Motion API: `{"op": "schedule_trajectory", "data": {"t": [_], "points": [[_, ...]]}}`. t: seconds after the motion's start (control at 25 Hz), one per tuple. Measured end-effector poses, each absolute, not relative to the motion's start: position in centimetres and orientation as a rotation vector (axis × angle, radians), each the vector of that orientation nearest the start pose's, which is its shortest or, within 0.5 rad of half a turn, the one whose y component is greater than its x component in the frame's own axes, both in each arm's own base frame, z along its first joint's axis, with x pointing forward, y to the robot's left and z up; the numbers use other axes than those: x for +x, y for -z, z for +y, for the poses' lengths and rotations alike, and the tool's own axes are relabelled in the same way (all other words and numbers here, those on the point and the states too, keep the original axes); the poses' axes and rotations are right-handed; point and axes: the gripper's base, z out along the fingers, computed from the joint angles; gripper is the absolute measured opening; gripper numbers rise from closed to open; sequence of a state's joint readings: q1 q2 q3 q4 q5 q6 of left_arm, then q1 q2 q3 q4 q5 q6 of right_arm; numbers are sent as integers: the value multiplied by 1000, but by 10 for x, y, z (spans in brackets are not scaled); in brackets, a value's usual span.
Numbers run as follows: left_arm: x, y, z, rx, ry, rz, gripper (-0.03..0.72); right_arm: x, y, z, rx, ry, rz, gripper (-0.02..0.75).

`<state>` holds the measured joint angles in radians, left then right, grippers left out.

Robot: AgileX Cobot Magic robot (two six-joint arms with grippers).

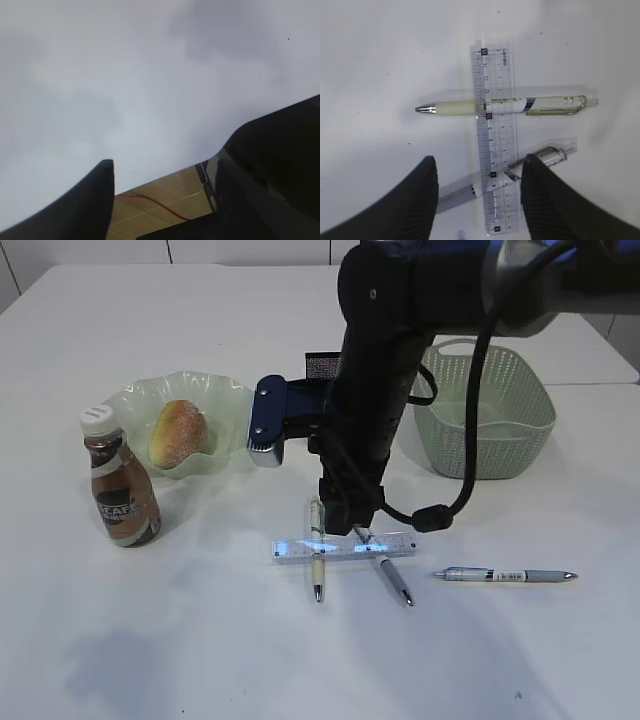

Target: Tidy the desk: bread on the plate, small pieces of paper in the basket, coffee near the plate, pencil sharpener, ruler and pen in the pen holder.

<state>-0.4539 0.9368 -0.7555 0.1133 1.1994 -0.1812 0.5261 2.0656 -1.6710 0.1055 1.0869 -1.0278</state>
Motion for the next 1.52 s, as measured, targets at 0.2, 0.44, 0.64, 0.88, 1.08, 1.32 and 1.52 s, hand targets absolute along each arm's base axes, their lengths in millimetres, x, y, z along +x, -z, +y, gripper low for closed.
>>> {"op": "schedule_trajectory", "data": {"t": [0.2, 0.44, 0.64, 0.88, 1.08, 1.32, 1.52], "points": [[131, -285, -53, 423, -22, 2802, 447, 367, -197, 231, -2052, -81, 2135, 427], [131, -285, -53, 420, -20, 2801, 447, 366, -189, 247, -2049, -85, 2083, 427], [131, -285, -53, 420, -20, 2801, 447, 369, -189, 250, -2029, -83, 2065, 428], [131, -285, -53, 420, -20, 2801, 447, 371, -177, 253, -2035, -102, 2082, 427], [131, -285, -53, 420, -20, 2801, 447, 375, -162, 258, -2034, -137, 2106, 459], [131, -285, -53, 420, -20, 2800, 447, 378, -156, 260, -2023, -145, 2107, 470], [132, -285, -54, 420, -19, 2799, 447, 382, -145, 264, -2019, -150, 2112, 472]]}}
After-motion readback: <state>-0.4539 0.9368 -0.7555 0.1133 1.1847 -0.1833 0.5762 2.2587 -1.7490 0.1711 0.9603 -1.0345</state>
